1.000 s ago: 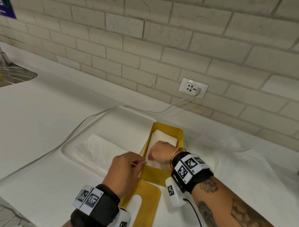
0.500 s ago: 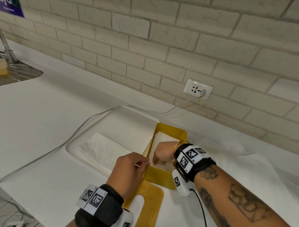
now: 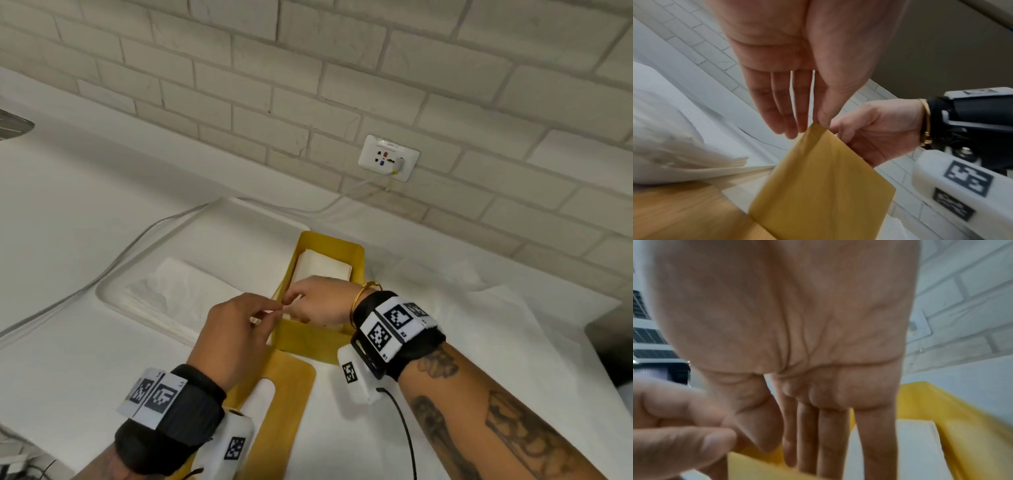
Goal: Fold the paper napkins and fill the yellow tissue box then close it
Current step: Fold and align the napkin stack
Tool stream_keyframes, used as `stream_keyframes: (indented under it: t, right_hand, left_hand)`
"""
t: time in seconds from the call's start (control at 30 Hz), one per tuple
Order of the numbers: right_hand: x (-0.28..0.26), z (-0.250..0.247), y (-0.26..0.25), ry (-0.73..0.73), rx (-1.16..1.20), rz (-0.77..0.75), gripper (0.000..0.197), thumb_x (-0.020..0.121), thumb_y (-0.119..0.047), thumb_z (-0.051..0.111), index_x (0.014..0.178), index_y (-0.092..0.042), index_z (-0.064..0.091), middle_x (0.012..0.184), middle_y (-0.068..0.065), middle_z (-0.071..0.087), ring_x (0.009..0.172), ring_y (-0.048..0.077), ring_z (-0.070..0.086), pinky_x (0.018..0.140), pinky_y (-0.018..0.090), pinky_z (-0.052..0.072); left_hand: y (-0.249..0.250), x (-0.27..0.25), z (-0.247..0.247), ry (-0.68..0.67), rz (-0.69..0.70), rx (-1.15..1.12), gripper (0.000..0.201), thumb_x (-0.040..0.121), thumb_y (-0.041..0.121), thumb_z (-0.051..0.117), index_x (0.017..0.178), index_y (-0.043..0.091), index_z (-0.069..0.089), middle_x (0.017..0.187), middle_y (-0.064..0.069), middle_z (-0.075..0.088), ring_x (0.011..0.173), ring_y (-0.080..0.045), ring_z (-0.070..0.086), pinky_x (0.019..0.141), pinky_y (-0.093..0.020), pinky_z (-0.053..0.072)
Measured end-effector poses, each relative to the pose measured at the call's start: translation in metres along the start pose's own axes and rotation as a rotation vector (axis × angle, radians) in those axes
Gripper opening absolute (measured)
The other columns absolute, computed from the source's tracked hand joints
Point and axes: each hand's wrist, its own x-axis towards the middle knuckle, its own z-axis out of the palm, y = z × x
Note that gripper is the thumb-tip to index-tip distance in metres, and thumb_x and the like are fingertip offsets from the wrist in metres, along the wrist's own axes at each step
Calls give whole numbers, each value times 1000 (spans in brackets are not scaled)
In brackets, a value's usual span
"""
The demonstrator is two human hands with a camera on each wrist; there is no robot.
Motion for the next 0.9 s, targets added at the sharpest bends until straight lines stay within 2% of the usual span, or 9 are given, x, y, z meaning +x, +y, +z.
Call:
stream_keyframes:
  t: [0.1,0.2,0.27,0.33,0.4,0.57,0.67,0.77,0.9]
  right_hand:
    - [-36,-5,26,224,214,-56,27,99,-24,54,123,-26,66,117,-3,69,105,16,65,78,27,52]
    - [-78,-7,67,360,344,-60,21,98,-25,59,115,-28,70,112,-7,72,104,11,69,91,27,54]
    - [-106,-5,101,410,383,-21,17,97,-28,61,110,-31,71,109,-9,73,103,9,68,95,31,54]
    - [-133,1,137,431,411,47,15,96,-30,62,107,-34,71,107,-10,74,101,7,69,96,37,54]
    - [-159,10,172,438,435,131,13,95,-31,62,104,-37,70,105,-10,74,98,6,70,96,39,55]
    - [-218,48,247,450,512,283,13,97,-31,63,107,-33,71,103,-9,74,92,4,72,90,38,58]
    - [-244,71,278,434,580,331,12,97,-29,65,107,-30,70,105,-8,74,90,4,72,84,30,57]
    - [-256,86,298,416,599,359,16,95,-29,67,111,-28,71,106,-6,73,94,9,71,87,29,55]
    - [-259,97,305,379,571,343,21,93,-34,68,114,-30,70,107,-11,70,101,8,66,91,28,53]
  left_hand:
    - [15,-6,4,90,99,77,17,94,25,71,110,20,74,113,6,69,100,-12,61,87,-32,51]
    - [43,-17,15,108,207,122,19,94,25,72,112,21,73,116,7,66,107,-12,55,90,-25,39]
    - [61,-25,28,59,242,78,18,91,20,74,109,23,74,113,11,66,101,-7,57,85,-12,39]
    - [77,-31,46,-16,254,5,14,90,17,74,104,22,76,106,13,69,93,0,60,77,-5,43]
    - [91,-40,68,-124,231,-42,9,90,17,74,98,21,77,99,11,73,94,1,62,78,-4,44]
    - [118,-65,130,-423,76,5,8,91,27,75,98,24,77,95,13,75,86,1,67,78,-17,52]
    - [132,-78,162,-514,22,160,25,90,35,75,112,24,73,106,10,71,97,-4,64,77,-10,43]
    - [143,-84,183,-554,-15,308,37,89,38,74,123,25,68,121,5,65,115,-14,58,89,-21,42]
    - [151,-73,197,-459,-44,385,57,89,41,74,140,22,56,144,-1,52,130,-20,50,102,-24,37]
